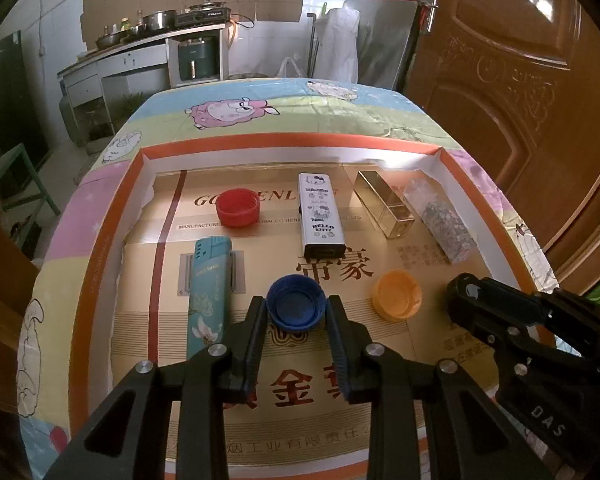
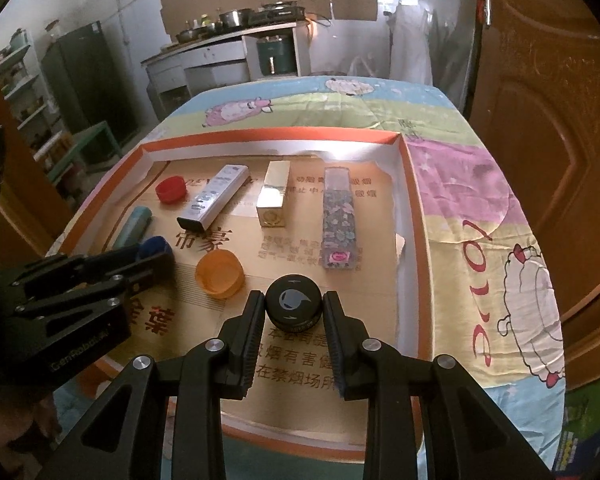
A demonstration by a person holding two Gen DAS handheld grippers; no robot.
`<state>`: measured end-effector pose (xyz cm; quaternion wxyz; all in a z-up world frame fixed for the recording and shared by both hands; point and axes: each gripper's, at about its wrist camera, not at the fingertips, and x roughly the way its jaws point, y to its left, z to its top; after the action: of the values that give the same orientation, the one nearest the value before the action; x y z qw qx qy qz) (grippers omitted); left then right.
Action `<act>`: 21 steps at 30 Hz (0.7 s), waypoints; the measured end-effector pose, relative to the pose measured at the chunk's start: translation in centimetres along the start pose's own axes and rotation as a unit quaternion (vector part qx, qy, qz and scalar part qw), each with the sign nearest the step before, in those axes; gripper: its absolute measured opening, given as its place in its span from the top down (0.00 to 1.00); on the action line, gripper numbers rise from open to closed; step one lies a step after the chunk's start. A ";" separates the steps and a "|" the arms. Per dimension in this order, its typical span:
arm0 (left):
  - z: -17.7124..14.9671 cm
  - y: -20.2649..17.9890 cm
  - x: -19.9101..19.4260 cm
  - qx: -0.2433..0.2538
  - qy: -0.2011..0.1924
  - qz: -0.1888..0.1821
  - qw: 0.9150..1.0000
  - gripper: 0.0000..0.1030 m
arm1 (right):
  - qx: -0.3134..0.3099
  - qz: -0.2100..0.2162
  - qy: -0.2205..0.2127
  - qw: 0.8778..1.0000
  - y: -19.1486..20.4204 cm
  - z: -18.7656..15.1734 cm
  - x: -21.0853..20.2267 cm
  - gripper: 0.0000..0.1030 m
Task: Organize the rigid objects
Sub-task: 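Lower and open the left gripper releasing the blue cap while the right releases the black tape roll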
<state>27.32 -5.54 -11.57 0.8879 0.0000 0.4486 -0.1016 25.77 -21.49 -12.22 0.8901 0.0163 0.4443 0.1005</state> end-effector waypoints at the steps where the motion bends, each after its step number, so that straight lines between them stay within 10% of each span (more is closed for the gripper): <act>1: -0.1 0.0 0.0 0.000 0.000 0.000 1.000 0.70 | 0.001 0.000 0.001 1.000 0.0 0.0 0.1 0.70; 21: -0.2 -0.2 0.1 0.004 -0.002 -0.008 1.000 0.65 | -0.016 -0.005 0.007 1.000 0.6 -0.4 0.5 0.70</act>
<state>27.15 -5.71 -11.72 0.8879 -0.0004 0.4464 -0.1110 25.65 -20.79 -12.72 0.8876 -0.0011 0.4490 0.1032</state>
